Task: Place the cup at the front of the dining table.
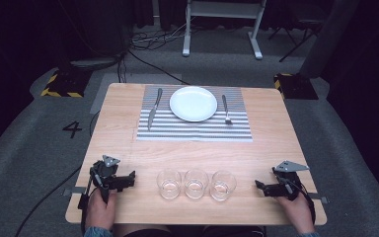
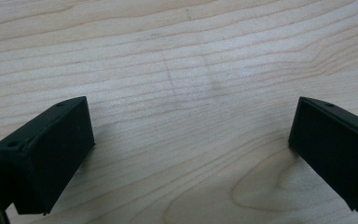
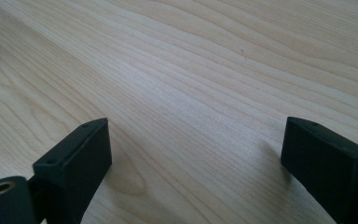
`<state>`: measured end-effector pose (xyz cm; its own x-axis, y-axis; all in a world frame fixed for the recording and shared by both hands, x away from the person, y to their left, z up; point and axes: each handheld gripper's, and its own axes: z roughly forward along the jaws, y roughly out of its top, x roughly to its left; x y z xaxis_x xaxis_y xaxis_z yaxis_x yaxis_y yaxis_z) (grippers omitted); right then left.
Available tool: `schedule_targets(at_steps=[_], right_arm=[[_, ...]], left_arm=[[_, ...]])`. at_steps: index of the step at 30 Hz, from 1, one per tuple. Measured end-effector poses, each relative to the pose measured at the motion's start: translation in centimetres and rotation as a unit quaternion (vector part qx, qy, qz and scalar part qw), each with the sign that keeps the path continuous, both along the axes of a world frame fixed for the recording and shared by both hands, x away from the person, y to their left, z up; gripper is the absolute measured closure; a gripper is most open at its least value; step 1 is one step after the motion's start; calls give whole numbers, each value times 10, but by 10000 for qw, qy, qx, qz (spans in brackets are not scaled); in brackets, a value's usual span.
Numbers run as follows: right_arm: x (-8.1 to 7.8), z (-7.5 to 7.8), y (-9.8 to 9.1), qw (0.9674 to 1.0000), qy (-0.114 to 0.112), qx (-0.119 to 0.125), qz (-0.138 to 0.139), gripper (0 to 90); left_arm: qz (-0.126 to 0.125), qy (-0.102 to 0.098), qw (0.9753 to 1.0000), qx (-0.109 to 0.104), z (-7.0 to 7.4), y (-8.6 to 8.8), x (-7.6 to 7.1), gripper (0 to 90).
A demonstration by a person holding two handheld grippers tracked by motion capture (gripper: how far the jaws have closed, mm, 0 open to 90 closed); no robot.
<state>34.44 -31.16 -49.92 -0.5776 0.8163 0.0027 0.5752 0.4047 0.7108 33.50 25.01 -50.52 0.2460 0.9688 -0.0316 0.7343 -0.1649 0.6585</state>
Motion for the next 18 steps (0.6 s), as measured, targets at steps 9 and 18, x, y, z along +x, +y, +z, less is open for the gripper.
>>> schedule_targets(at_steps=[9, 18], right_arm=[[-13, 23, 6, 9996, -130, 219, 144, 88], [-26, 47, 16, 9969, -216, 607, 461, 89]], left_arm=[[0, -1, 10000, 0, 0, 0, 0, 1], [-1, 0, 10000, 0, 0, 0, 0, 1]])
